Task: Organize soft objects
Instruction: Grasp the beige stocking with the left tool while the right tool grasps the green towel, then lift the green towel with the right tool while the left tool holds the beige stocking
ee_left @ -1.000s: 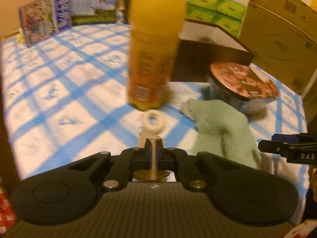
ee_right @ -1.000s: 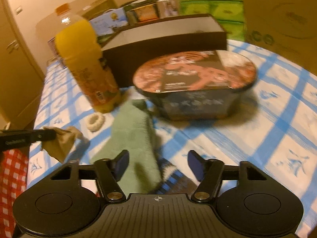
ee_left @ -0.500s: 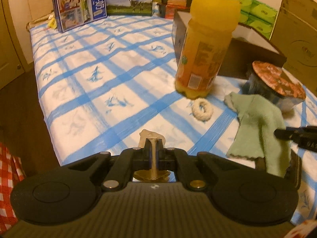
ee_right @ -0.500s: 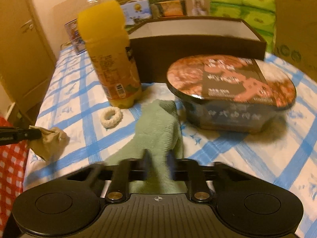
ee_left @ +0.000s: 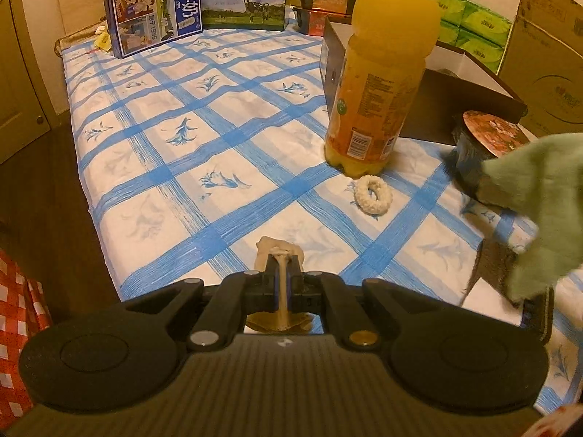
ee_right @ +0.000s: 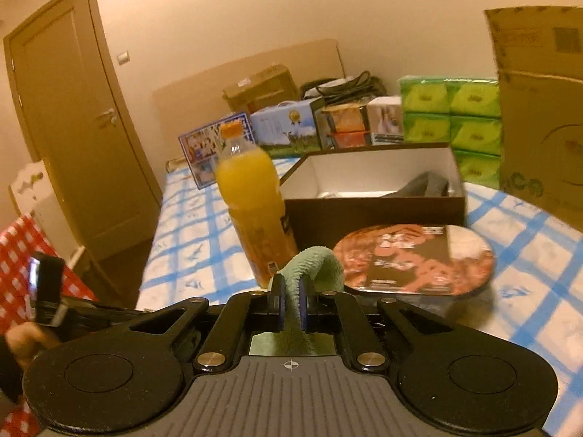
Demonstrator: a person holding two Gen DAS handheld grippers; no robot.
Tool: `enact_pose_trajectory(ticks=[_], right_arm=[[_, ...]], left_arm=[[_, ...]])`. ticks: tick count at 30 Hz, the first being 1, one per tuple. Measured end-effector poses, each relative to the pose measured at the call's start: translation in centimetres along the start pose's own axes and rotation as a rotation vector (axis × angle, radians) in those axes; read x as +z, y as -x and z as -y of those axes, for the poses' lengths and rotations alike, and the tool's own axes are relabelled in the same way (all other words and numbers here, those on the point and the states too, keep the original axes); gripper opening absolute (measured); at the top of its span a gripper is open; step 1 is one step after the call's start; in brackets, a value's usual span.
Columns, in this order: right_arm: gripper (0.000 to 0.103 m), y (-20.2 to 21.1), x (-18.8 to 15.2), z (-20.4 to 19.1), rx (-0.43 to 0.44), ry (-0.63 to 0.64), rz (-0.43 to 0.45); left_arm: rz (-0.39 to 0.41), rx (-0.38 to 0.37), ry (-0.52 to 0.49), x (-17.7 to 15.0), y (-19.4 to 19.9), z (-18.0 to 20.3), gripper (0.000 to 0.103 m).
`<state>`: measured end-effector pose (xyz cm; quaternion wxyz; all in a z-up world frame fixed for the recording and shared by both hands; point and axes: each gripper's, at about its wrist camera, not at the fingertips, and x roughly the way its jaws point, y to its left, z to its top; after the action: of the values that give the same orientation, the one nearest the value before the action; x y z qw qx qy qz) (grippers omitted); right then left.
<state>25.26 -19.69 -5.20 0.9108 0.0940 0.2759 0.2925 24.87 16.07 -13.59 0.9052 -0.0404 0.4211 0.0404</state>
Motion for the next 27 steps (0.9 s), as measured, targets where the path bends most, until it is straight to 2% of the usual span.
enact_pose_trajectory(ticks=[4,9,14,18,21,24,25,26,27], right_arm=[[0.008,3.4,0.3,0.8,-0.038,-0.038,0.010],[0.008,5.5,0.5,2.3,-0.101,-0.136,-0.087],[0.008,3.1,-0.4,5.0,-0.234,-0.214,-0.152],[0.008,-0.5,-2.4,6.8,-0.332,-0.189,-0.209],[0.008,-1.7,-3.9,8.0,-0.315,-0.251,-0.254],[0.009,-0.9,-4.7,8.4,-0.307,-0.225,-0.276],[0.012,-0.6,-4.9,8.5,-0.308,-0.208,-0.290],[0.029,-0.1,-5.1,8.7,-0.306,-0.196,-0.301],[0.061,0.0,-5.4,8.7,-0.308,-0.191,-0.311]], left_arm=[[-0.001,-0.008,-0.012,-0.3,0.3,0.4,0.003],[-0.002,-0.017,-0.027,-0.6,0.8,1.0,0.003],[-0.020,-0.009,-0.018,-0.7,0.3,0.8,0.003],[-0.033,0.002,-0.017,-0.6,-0.2,0.6,0.003],[-0.033,0.004,-0.020,-0.5,-0.3,0.5,0.003],[-0.040,0.008,-0.022,-0.5,-0.5,0.5,0.003],[-0.045,0.010,-0.024,-0.5,-0.7,0.5,0.003],[-0.049,0.010,-0.027,-0.5,-0.9,0.6,0.003],[-0.052,0.008,-0.030,-0.5,-1.0,0.7,0.003]])
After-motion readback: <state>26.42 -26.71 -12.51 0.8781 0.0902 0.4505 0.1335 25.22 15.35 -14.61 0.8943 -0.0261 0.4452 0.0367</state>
